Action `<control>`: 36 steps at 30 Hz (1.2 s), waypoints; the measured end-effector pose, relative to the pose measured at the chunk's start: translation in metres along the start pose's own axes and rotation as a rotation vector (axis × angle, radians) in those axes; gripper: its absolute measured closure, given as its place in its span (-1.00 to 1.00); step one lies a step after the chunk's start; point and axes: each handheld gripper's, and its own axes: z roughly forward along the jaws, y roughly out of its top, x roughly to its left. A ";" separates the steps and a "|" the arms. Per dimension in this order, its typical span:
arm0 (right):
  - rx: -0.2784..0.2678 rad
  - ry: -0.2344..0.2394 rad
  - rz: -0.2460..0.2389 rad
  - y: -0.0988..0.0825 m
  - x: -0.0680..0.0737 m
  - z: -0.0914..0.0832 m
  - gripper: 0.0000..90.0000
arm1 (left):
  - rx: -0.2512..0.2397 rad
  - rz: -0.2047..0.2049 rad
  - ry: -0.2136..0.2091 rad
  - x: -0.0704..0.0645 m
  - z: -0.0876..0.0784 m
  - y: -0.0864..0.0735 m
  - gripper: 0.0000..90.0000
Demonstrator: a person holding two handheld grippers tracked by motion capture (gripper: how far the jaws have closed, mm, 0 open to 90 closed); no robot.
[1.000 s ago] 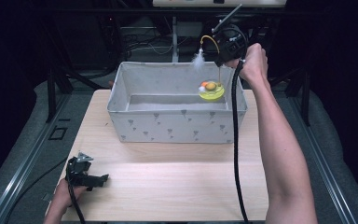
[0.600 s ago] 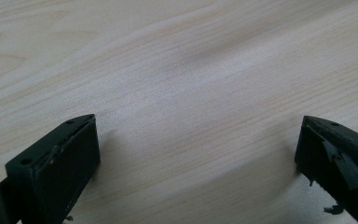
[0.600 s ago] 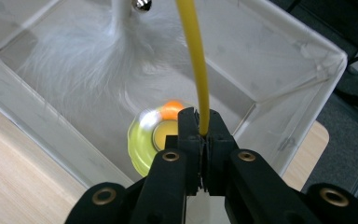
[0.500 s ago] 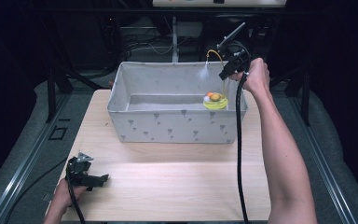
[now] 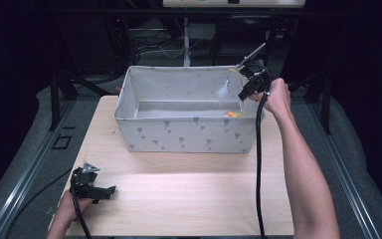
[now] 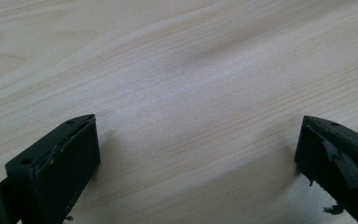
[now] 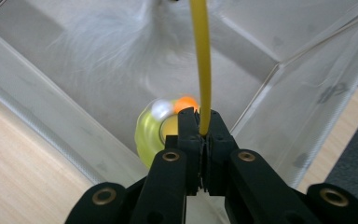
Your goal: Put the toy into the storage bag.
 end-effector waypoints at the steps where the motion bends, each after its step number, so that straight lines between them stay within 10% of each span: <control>1: 0.007 0.012 0.012 -0.002 0.000 0.003 0.96 | 0.000 0.000 0.000 0.000 0.000 0.000 -1.00; 36: 0.207 0.051 0.076 -0.029 -0.007 0.048 0.94 | -0.001 -0.001 0.001 0.000 0.000 0.000 -1.00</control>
